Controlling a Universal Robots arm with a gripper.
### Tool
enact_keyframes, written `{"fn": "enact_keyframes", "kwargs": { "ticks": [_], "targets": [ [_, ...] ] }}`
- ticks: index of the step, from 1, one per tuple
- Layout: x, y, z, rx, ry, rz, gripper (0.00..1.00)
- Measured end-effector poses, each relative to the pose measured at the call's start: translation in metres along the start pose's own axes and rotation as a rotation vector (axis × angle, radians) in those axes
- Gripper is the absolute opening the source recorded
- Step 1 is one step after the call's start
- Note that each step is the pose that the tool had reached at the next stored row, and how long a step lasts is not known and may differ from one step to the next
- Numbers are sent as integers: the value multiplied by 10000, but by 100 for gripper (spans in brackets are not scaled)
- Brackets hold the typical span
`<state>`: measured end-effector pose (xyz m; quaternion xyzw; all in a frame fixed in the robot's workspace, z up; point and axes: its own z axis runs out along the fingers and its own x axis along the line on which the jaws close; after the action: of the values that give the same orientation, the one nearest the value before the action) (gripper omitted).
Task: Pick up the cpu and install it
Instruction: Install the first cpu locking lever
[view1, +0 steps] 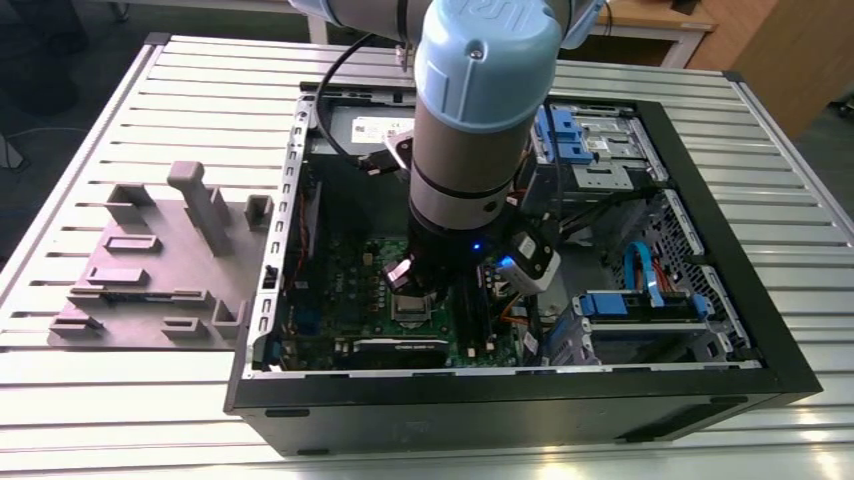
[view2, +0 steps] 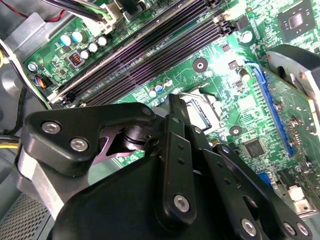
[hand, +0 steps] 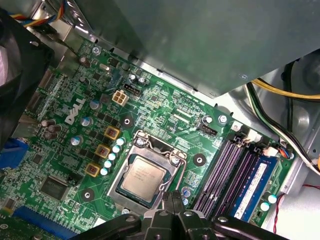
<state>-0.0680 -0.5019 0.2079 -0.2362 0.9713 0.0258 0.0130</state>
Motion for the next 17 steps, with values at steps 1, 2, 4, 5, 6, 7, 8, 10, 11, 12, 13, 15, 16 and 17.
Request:
{"fn": "enact_keyframes", "kwargs": {
  "ticks": [1, 2, 4, 5, 6, 7, 8, 10, 11, 12, 13, 15, 16, 17],
  "targets": [
    [0, 0, 0, 1, 0, 4, 10],
    [0, 0, 0, 1, 1, 9, 10],
    [0, 0, 1, 5, -5, 128, 10],
    [0, 0, 1, 8, -6, 172, 10],
    [0, 0, 1, 8, -7, 196, 10],
    [0, 0, 2, 11, -9, 242, 10],
    [0, 0, 3, 14, -13, 313, 10],
    [0, 0, 3, 16, -14, 349, 10],
    [0, 0, 3, 16, -14, 350, 10],
    [0, 0, 3, 16, -14, 351, 10],
    [0, 0, 3, 16, -14, 351, 10],
    [0, 0, 3, 14, -12, 303, 10],
    [1, 0, 3, 11, -7, 197, 10],
    [1, 0, 4, 5, 0, 50, 10]
  ]
}}
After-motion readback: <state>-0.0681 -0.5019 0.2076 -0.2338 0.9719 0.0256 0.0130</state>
